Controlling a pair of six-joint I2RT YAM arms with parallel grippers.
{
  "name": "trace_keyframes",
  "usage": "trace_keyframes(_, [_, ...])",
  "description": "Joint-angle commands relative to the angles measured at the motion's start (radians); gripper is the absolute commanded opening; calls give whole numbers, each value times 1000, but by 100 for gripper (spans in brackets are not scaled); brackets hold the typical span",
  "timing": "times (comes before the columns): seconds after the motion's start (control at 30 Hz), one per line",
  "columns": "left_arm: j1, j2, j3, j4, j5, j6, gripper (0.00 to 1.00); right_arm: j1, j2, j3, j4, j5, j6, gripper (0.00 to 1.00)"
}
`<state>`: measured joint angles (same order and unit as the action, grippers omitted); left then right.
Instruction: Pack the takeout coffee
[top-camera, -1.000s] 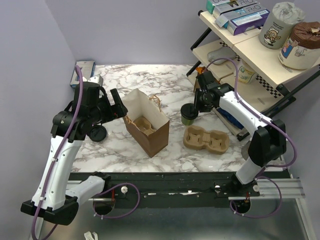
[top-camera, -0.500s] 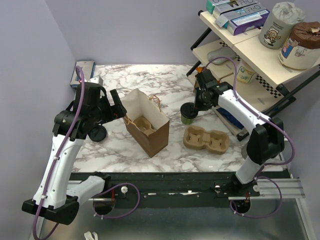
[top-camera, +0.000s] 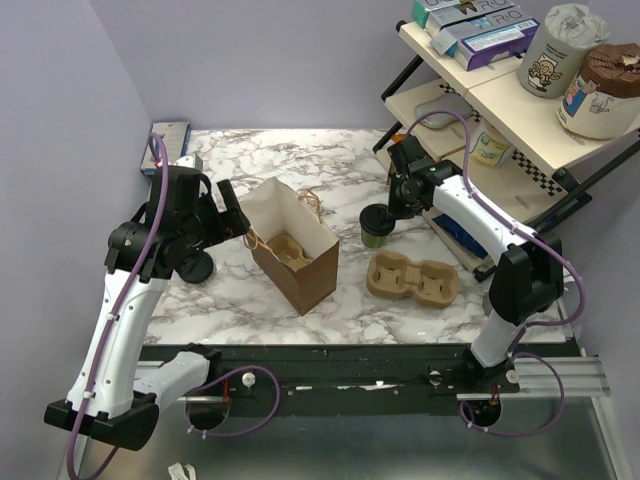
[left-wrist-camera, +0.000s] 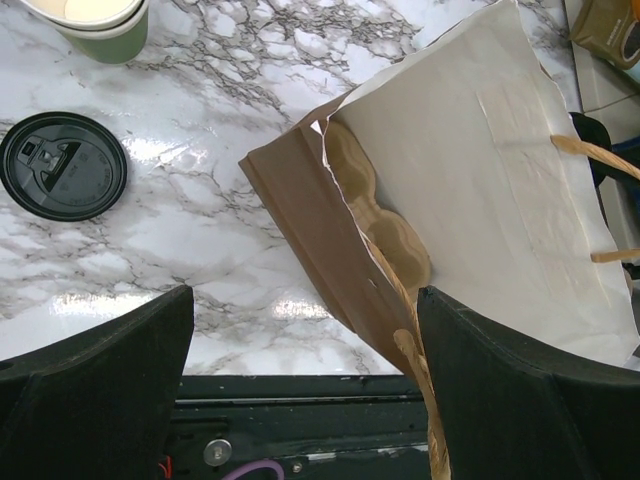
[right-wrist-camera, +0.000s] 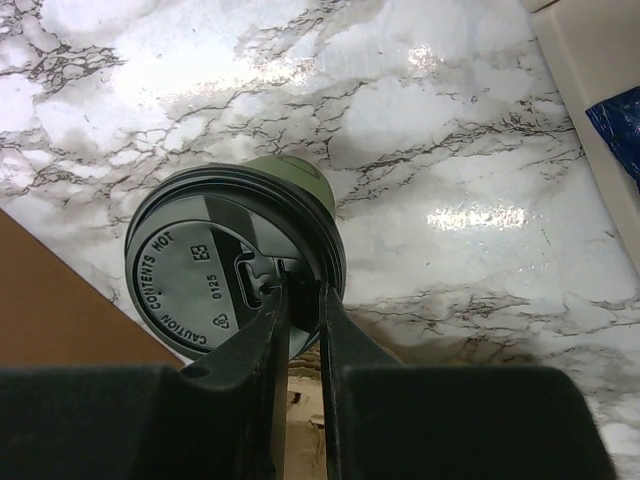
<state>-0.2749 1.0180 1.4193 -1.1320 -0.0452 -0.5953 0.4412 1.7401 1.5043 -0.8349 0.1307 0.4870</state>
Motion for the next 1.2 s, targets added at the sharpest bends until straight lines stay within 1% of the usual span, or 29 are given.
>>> trace_keyframes(0.0, [8,-25,-11,-12,-39,3,99,-4,13,4,-52,46,-31,1])
trace_keyframes(0.13, [11,-30,-17,4,-41,2,99,-4,-46,-10,-10,35,-45,1])
trace_keyframes(0.27, [13,-30,-26,17,-30,-1,99,-4,-56,-19,5,6,-79,1])
trace_keyframes(0.43, [17,-36,-29,12,-35,0,99,-2,-74,-41,11,1,-48,1])
trace_keyframes(0.6, [19,-47,-46,17,-36,-11,99,-4,-106,-49,16,55,-18,1])
trace_keyframes(0.87, [23,-59,-62,41,-33,-23,99,-15,-152,-55,22,41,39,1])
trace_keyframes(1.03, [36,-58,-77,69,-44,-47,99,-21,-232,-30,30,52,50,1])
trace_keyframes(1.17, [52,-70,-82,147,-32,-67,99,-21,-309,-7,45,34,55,1])
